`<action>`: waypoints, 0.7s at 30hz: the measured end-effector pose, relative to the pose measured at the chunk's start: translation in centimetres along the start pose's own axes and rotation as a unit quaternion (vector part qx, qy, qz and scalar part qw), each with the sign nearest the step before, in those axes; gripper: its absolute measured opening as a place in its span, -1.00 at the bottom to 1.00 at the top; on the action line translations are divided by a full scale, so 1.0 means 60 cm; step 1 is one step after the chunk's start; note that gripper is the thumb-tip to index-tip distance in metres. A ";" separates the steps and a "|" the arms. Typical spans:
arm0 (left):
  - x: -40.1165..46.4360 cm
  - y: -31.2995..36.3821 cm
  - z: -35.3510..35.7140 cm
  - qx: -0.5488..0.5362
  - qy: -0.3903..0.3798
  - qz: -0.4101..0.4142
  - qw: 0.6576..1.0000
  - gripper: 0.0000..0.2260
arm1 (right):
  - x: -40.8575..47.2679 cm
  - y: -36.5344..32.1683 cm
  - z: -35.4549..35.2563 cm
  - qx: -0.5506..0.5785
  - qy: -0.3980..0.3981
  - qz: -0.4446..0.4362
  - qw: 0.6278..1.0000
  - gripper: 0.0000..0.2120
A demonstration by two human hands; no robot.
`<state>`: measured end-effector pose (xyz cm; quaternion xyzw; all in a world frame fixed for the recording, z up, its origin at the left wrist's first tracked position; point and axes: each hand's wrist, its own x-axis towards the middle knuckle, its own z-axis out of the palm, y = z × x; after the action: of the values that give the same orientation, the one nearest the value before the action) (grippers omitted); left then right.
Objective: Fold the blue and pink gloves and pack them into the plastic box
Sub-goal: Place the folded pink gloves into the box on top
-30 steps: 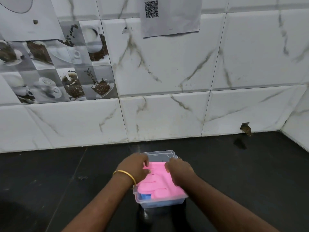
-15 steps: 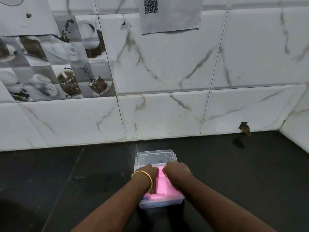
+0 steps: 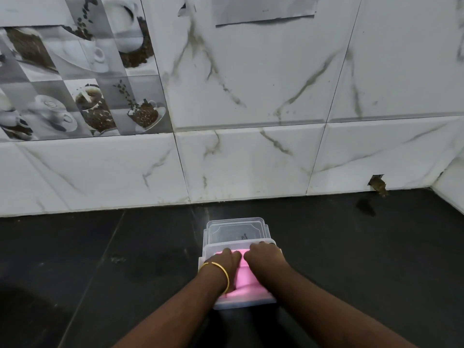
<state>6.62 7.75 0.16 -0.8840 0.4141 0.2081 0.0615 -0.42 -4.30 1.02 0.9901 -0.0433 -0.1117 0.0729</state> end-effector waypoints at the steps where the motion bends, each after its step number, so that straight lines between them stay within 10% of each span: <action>1: 0.001 -0.002 0.006 0.003 0.006 0.006 1.000 -0.41 | 0.001 0.002 0.003 0.009 -0.001 -0.001 1.000 -0.71; 21: -0.010 -0.010 0.021 0.029 0.026 0.043 0.998 -0.44 | -0.014 -0.014 0.009 0.038 -0.023 0.028 0.999 -0.69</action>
<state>6.34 8.94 -0.75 -0.8684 0.4589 0.1750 0.0676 -1.29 -3.48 0.58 0.9877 -0.0774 -0.1309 0.0370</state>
